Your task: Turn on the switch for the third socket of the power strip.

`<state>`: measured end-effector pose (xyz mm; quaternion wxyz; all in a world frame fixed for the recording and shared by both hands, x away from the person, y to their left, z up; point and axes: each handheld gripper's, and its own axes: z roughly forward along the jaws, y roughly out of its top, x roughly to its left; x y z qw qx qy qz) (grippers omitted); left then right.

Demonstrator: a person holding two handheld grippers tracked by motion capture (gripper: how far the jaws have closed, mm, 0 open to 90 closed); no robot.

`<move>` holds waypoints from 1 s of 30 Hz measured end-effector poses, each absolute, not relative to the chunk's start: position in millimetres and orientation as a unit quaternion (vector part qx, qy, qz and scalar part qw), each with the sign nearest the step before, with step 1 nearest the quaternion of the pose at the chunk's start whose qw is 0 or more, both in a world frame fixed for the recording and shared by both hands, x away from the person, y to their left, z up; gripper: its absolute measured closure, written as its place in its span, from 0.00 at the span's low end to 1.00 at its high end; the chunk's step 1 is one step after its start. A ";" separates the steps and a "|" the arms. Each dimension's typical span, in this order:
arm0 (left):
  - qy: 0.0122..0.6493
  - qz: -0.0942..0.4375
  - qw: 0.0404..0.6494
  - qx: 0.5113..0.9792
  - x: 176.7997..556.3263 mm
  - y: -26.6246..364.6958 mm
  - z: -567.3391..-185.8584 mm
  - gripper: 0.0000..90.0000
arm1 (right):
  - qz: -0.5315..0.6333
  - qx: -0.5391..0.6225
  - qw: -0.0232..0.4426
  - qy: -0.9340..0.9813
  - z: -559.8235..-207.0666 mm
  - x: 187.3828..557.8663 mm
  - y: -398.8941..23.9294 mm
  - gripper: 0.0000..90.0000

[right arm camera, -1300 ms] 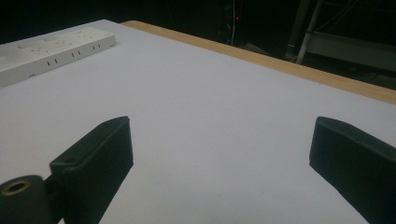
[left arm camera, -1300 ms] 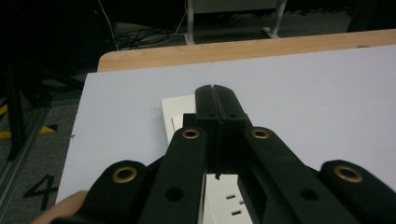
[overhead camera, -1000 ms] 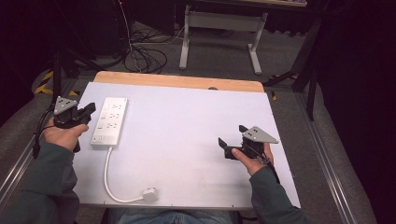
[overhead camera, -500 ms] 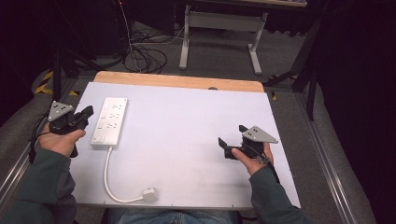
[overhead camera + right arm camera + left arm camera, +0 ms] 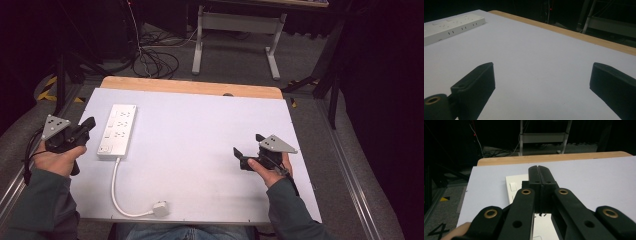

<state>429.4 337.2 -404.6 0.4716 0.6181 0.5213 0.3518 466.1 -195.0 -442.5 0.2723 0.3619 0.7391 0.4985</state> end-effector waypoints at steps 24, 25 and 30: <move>0.529 0.380 0.481 0.587 415.8 338.5 -403.6 0.84 | 0.496 0.362 0.274 0.740 -442.8 466.9 -193.9 0.07; 0.529 0.379 0.480 0.589 415.7 339.4 -403.6 0.83 | 0.496 0.361 0.274 0.741 -442.9 466.9 -193.5 0.07; 0.530 0.379 0.482 0.585 416.2 340.0 -403.8 0.77 | 0.496 0.361 0.273 0.741 -443.3 467.1 -192.3 0.07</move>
